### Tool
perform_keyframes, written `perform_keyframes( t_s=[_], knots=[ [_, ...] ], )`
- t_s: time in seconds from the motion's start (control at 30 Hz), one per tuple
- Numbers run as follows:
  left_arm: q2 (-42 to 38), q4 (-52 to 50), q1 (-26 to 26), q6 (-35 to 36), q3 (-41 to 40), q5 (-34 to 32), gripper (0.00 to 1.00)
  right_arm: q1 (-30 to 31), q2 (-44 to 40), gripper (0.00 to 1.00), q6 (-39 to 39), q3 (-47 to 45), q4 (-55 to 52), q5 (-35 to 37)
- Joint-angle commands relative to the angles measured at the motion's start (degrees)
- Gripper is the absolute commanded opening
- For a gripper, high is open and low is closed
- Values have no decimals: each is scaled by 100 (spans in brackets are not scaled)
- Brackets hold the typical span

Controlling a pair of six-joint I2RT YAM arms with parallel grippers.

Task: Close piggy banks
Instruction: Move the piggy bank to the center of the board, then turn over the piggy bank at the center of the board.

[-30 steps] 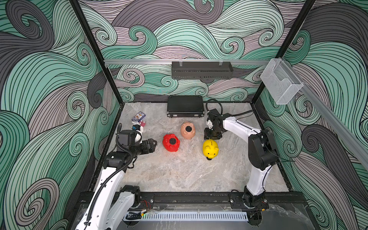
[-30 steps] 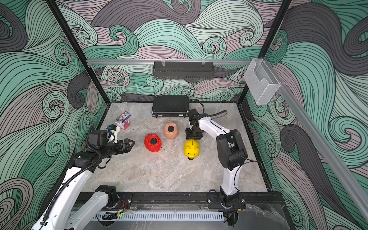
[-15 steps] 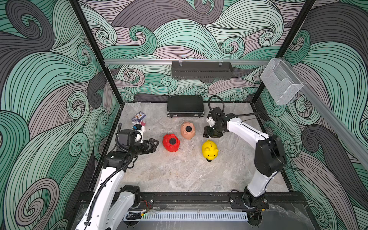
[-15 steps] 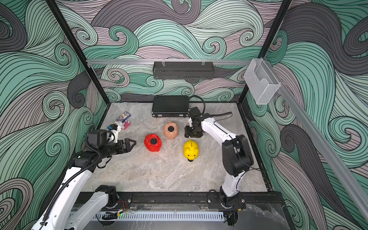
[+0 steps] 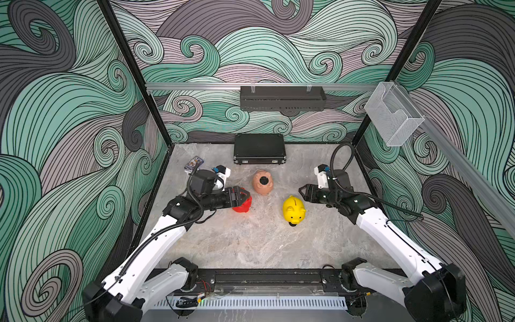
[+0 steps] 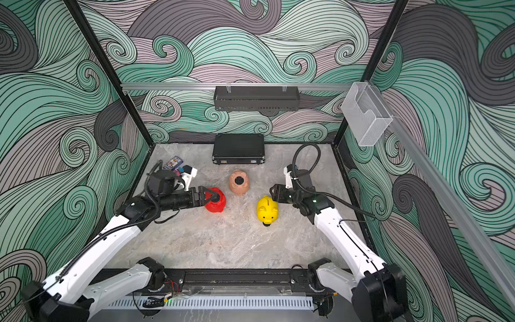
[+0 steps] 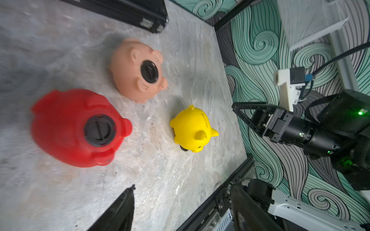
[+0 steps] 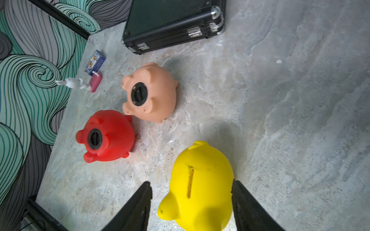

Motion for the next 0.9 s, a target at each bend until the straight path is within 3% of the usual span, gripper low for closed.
perform_keyframes(
  t_s=[0.0, 0.2, 0.4, 0.87],
  knots=[
    [853, 326, -652, -381, 563, -712, 75, -327, -137, 65, 580, -371, 696, -168],
    [2942, 62, -1525, -319, 1940, -867, 73, -906, 0, 65, 1186, -931, 1284, -875],
    [4362, -390, -1954, -164, 3025, -1017, 71, -1280, 146, 63, 1447, -1182, 1517, -1344],
    [5200, -594, -2293, -265, 3357, -1288, 61, -1344, 225, 61, 1318, -1242, 1486, -1499]
  ],
)
